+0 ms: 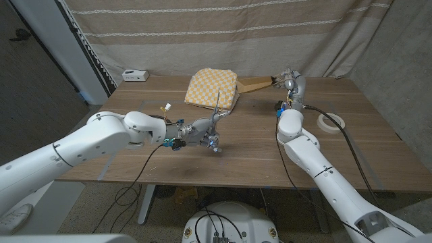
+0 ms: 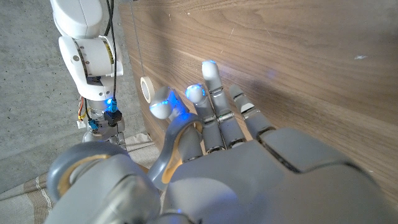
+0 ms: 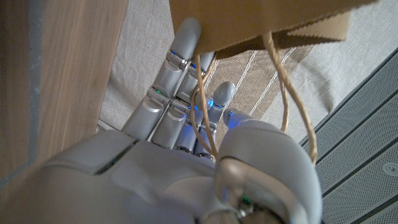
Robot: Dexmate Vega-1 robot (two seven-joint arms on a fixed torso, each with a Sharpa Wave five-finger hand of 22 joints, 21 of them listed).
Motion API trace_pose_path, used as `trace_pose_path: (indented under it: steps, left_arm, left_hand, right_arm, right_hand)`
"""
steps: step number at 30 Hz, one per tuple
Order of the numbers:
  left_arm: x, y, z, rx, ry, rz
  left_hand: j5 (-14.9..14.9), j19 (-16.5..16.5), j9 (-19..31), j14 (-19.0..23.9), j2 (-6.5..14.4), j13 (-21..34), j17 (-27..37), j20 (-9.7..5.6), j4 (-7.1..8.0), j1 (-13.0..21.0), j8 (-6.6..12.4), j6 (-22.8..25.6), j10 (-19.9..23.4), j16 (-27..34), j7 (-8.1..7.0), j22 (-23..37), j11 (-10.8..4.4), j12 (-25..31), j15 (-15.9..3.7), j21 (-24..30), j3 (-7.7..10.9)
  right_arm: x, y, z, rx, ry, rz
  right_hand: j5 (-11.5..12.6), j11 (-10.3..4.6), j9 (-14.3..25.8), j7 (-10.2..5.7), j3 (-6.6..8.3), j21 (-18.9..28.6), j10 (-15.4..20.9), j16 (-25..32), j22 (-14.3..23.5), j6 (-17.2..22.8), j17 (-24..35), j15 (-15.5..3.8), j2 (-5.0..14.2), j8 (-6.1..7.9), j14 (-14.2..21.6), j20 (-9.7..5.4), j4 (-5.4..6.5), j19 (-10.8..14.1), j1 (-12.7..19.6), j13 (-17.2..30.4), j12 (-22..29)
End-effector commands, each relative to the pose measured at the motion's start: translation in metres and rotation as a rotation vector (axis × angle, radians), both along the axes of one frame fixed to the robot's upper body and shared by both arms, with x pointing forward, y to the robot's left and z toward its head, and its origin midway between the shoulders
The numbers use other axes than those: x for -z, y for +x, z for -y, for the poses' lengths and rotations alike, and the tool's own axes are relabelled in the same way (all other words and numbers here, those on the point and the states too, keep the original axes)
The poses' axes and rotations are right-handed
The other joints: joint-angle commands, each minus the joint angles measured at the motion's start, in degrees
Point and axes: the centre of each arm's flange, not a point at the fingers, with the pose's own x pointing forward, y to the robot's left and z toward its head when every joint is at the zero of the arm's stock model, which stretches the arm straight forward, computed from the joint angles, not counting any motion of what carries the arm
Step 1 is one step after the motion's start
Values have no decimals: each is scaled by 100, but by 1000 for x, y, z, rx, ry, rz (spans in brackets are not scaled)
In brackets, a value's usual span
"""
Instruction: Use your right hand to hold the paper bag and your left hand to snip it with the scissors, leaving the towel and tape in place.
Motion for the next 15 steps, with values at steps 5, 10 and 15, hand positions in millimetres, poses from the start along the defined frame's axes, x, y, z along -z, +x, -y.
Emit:
trace_pose_path:
  steps: [5,10,15]
  left_arm:
    - [-4,5,4,12,2,0]
    - [-5,8,5,16,1,-2]
    - [-5,10,5,17,1,-2]
  left_hand:
    - [33,23,3,9,9,39,1,10,174,76,1862,544,123,69,499,29,-78,30,-198,39,-123]
    - [34,23,3,14,5,5,-9,7,174,78,1863,545,152,76,499,29,-72,16,-194,39,-125]
    - [35,18,3,-10,1,-3,1,7,178,81,1863,544,153,97,498,29,-76,9,-197,38,-126]
  right_arm:
    - [-1,-5,-2,151,-92,-4]
    - [0,-6,-2,160,-105,-38]
    - [2,-7,-1,159,-116,-62]
  right_hand:
    - [36,479,325,-147,-199,-476,577,-298,25,35,93,1,41,282,-536,24,134,-272,-288,-2864,-1772]
    - [46,364,298,-365,-225,-909,717,-369,42,33,146,55,67,300,-1119,376,175,-1176,-510,-3647,-2451]
    - [72,191,216,-592,-253,-1700,1083,-444,59,103,273,130,86,334,-2056,1083,177,-2964,-772,-4308,-3114]
